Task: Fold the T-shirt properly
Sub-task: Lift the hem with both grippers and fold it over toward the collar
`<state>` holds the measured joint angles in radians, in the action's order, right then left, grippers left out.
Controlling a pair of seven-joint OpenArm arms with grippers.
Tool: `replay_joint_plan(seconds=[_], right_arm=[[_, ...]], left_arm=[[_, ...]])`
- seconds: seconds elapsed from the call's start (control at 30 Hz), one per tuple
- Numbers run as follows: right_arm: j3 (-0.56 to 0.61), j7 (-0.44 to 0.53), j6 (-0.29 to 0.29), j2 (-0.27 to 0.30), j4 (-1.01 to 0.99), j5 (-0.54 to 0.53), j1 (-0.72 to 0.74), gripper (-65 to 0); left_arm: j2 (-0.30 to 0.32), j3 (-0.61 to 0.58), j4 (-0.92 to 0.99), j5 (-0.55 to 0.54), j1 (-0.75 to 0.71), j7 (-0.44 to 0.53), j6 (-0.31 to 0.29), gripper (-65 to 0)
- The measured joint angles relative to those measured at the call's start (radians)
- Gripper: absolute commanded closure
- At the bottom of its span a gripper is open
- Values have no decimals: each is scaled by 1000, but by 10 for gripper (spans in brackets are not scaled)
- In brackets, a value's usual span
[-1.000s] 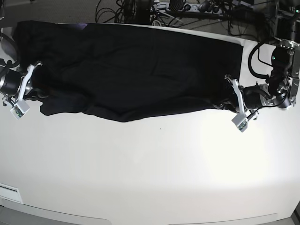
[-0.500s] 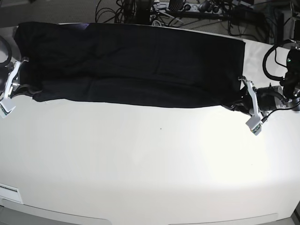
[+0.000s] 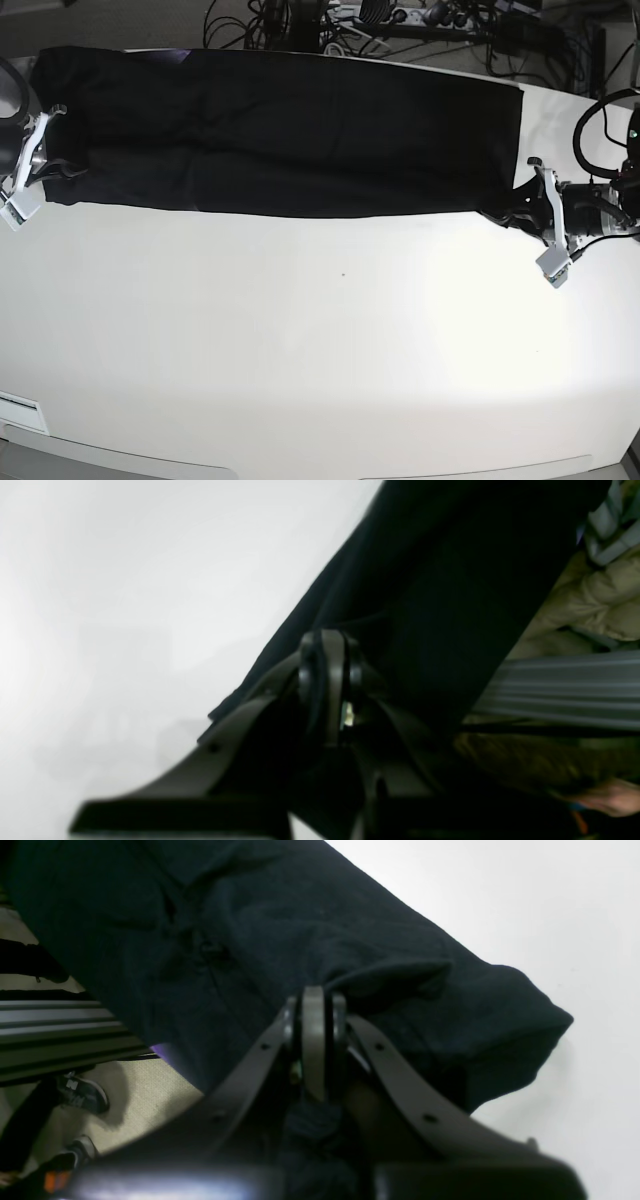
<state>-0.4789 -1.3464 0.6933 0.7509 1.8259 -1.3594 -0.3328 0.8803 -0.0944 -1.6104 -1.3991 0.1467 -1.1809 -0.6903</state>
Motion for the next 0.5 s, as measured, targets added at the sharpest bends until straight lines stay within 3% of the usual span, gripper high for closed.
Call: replay_joint_plan(seconds=[0.5], right_arm=[[0,23,0,0,0,95,0,0]], left_arm=[[43,-1,0,0,3,-32,0,0]])
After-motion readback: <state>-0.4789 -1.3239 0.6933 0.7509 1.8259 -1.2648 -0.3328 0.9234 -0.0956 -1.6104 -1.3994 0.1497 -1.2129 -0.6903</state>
